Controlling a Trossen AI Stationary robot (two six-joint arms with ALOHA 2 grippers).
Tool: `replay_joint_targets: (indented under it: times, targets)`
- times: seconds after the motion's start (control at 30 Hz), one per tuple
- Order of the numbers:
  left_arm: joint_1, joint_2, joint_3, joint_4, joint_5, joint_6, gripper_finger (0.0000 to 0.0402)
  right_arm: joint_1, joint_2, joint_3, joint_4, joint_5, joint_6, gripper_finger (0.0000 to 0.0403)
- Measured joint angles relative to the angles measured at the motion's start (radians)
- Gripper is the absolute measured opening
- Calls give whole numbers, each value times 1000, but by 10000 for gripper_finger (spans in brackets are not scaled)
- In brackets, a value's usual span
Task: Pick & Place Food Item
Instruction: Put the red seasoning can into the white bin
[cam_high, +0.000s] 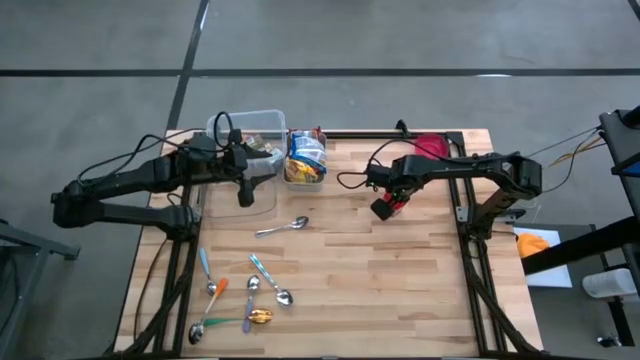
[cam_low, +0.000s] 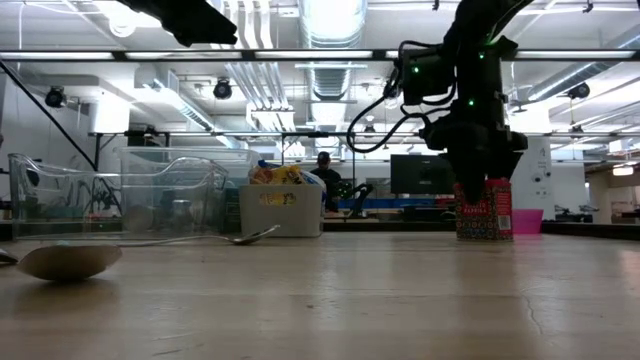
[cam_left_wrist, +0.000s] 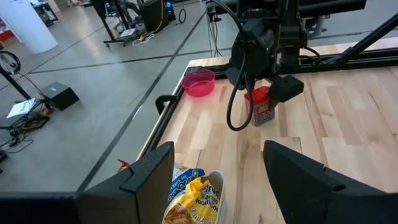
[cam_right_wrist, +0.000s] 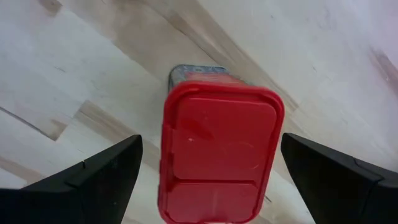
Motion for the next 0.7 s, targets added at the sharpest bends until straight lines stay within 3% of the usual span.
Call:
replay_joint_targets:
  times: [0.7]
  targets:
    - [0,0,0,0,0,0,248,1,0,-7,12,0,7,379]
